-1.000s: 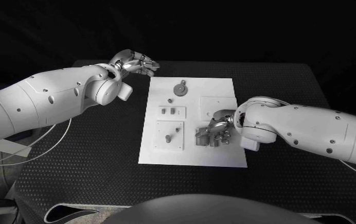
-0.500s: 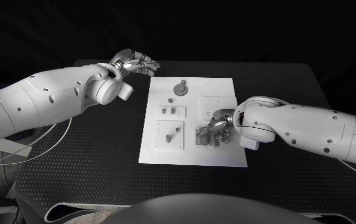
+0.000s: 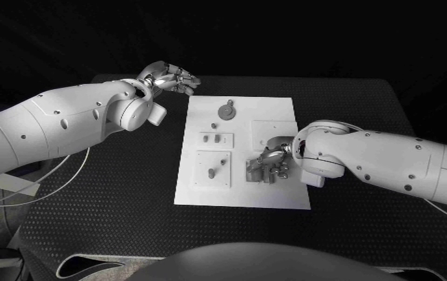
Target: Assemble the parts on the task board
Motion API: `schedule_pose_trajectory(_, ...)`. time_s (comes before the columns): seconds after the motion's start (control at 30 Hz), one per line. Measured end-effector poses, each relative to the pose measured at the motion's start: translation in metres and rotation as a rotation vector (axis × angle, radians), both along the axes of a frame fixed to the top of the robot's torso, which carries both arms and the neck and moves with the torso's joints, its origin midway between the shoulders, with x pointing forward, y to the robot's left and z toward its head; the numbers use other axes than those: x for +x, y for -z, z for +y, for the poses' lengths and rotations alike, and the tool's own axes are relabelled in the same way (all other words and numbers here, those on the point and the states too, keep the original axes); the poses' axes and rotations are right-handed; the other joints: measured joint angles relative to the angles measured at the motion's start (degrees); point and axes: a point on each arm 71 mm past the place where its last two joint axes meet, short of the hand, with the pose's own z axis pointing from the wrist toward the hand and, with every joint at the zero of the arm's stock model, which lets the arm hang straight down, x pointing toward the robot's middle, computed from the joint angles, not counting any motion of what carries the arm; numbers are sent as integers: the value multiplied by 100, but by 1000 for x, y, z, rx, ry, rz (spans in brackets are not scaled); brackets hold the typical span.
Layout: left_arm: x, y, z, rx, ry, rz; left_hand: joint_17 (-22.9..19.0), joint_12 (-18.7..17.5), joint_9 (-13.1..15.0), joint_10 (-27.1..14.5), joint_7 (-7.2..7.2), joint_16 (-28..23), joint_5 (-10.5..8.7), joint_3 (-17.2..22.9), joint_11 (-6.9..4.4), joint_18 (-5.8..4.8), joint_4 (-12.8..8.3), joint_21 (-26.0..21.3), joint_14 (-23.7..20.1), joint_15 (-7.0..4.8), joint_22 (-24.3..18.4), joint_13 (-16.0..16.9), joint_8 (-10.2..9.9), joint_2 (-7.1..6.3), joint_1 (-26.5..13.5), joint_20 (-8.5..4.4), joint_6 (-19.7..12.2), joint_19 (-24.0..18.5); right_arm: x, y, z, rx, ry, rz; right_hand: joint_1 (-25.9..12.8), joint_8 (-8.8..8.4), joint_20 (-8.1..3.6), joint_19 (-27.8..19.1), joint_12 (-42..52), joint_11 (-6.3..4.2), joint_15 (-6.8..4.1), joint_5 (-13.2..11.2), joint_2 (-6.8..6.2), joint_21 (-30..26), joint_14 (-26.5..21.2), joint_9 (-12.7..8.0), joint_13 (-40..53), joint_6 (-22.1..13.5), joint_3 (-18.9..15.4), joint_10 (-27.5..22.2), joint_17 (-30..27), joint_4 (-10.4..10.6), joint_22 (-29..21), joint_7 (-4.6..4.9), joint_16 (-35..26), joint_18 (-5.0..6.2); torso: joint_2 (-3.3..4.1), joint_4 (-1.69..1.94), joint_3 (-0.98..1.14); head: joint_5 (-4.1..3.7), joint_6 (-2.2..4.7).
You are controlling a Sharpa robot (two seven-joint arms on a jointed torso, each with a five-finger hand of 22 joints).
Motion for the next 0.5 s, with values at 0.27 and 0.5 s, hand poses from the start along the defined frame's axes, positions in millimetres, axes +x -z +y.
schedule_pose_trajectory(0.27,0,0,0,0,1,0,9,0,-5,-21,0,-17,0,6,21,1,6,0,-20,20,-4,-4,0,-1,-1,19,0,-23,0,0,0,-2,-4,-7,-127,-51,0,0,-23,31,2,10,-239,-31,-1,31,0,-50,231,-32,-1,-33,0,29,-38,0,0,-1,1,2,2)
schedule_pose_trajectory(0.5,0,0,0,0,2,1,17,0,-5,-21,0,-17,0,6,21,0,6,0,-20,20,-4,-4,0,-23,-23,-1,0,-43,0,0,0,-3,-5,-11,-241,-61,19,-19,-44,39,8,38,-439,-56,-7,42,0,-94,289,-63,-1,169,0,31,-70,13,0,-1,2,-1,8)
